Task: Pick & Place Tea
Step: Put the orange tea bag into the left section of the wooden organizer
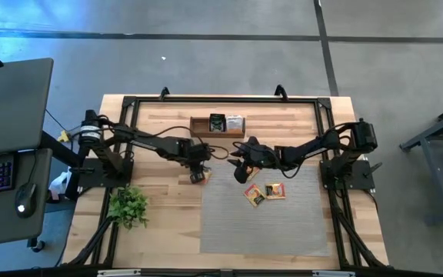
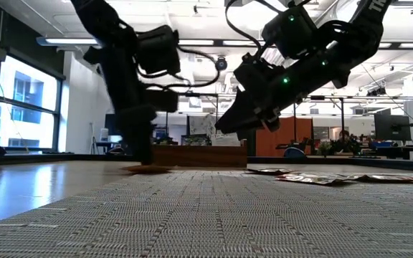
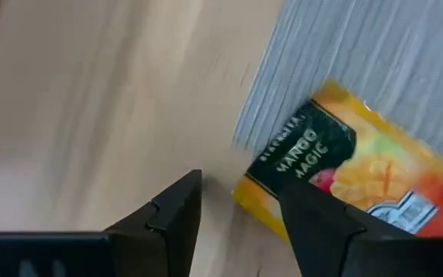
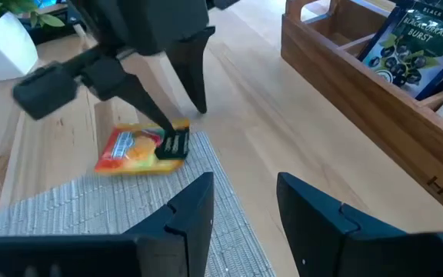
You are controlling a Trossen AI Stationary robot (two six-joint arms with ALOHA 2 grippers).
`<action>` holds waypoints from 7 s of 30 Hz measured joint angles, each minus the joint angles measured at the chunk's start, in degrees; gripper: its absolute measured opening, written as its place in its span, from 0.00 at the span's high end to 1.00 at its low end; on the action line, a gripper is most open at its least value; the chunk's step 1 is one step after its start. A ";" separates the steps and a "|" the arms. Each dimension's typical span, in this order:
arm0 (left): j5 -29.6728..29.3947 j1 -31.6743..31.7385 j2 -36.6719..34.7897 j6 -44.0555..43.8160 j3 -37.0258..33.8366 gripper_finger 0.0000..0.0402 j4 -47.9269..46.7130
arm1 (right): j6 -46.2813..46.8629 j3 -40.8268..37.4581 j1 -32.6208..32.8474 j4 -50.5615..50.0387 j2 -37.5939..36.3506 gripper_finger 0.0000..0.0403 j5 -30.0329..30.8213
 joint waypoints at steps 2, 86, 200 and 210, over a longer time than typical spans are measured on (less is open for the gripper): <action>0.11 -0.14 1.61 0.09 0.40 0.57 1.41 | 0.00 0.00 0.00 -0.17 0.00 0.65 0.02; -33.77 12.76 -0.11 1.87 9.38 0.86 3.25 | 0.00 0.00 0.00 -2.25 -0.04 0.65 0.03; -47.20 -25.55 -24.33 -37.80 9.45 0.65 -44.74 | -48.49 10.84 -3.06 -52.83 -4.94 0.51 -10.53; -47.10 -25.55 -24.33 -38.98 9.45 0.65 -44.67 | -48.09 10.95 -7.19 -49.32 -1.30 0.40 -19.12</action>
